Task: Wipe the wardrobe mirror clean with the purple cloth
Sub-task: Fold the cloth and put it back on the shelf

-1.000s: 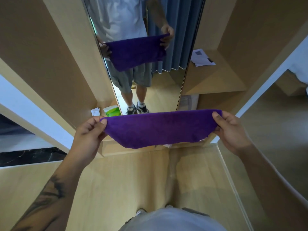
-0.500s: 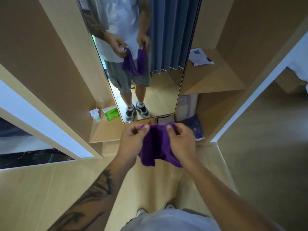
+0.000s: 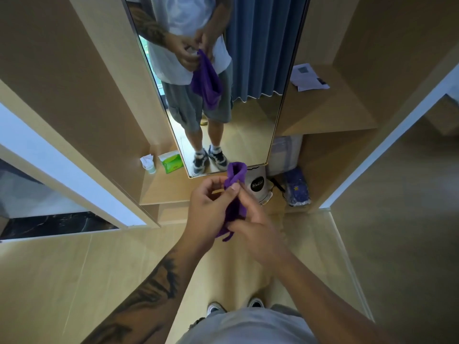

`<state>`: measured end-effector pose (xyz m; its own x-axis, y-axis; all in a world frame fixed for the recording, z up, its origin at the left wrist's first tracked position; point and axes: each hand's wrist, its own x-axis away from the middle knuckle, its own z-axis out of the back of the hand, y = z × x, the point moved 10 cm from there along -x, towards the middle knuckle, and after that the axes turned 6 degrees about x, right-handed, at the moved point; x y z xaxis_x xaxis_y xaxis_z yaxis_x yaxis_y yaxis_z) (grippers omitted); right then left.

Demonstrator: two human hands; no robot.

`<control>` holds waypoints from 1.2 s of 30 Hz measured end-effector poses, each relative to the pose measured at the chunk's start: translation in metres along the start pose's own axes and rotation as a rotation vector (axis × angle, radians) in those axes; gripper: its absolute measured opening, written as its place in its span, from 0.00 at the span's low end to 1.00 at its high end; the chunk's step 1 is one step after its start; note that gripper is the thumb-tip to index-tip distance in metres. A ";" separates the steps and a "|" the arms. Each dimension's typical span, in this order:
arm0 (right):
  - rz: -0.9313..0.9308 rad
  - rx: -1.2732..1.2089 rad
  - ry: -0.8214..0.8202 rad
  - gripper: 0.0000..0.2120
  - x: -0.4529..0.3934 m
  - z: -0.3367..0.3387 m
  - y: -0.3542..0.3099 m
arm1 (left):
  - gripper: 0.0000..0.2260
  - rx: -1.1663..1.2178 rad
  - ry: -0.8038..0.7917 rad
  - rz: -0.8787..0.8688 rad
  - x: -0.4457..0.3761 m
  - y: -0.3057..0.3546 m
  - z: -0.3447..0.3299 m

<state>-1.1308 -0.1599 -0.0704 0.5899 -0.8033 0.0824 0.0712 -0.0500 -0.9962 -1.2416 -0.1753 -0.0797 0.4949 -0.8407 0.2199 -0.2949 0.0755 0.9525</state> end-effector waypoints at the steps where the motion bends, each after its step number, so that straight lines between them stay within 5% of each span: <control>1: -0.017 -0.035 0.002 0.37 0.001 0.007 0.001 | 0.04 -0.004 -0.009 -0.011 -0.001 0.005 0.002; 5: 0.033 0.056 0.181 0.25 -0.004 0.048 -0.005 | 0.07 -0.086 -0.170 -0.078 -0.002 0.029 -0.002; 8: -0.139 0.045 0.298 0.29 -0.017 0.080 0.021 | 0.02 -0.097 -0.356 -0.045 0.004 0.043 -0.007; 11: -0.337 -0.222 0.086 0.37 -0.031 0.065 0.049 | 0.03 -0.057 -0.469 -0.001 0.010 0.058 -0.003; 14: -0.359 -0.299 -0.120 0.30 -0.028 0.038 0.048 | 0.01 -0.010 -0.510 0.015 0.013 0.068 0.004; 18: -0.407 -0.382 -0.219 0.22 -0.013 0.023 0.054 | 0.06 0.034 -0.309 0.053 0.006 0.065 0.028; 22: -0.407 -0.412 -0.005 0.15 -0.011 0.038 0.054 | 0.10 0.024 -0.047 0.199 0.001 0.034 0.059; 29: -0.365 0.180 0.182 0.07 -0.014 0.061 0.044 | 0.10 -0.161 0.117 0.389 0.003 -0.024 0.074; 33: -0.292 0.436 0.225 0.11 -0.018 0.069 0.035 | 0.11 -0.042 0.027 0.390 0.008 -0.029 0.061; 36: -0.349 0.497 0.229 0.14 -0.018 0.071 0.042 | 0.27 -0.049 -0.096 0.399 0.015 -0.033 0.057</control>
<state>-1.0817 -0.1054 -0.1113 0.2823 -0.8984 0.3364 0.6242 -0.0942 -0.7756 -1.2707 -0.2209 -0.1194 0.2701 -0.7863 0.5556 -0.4080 0.4292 0.8058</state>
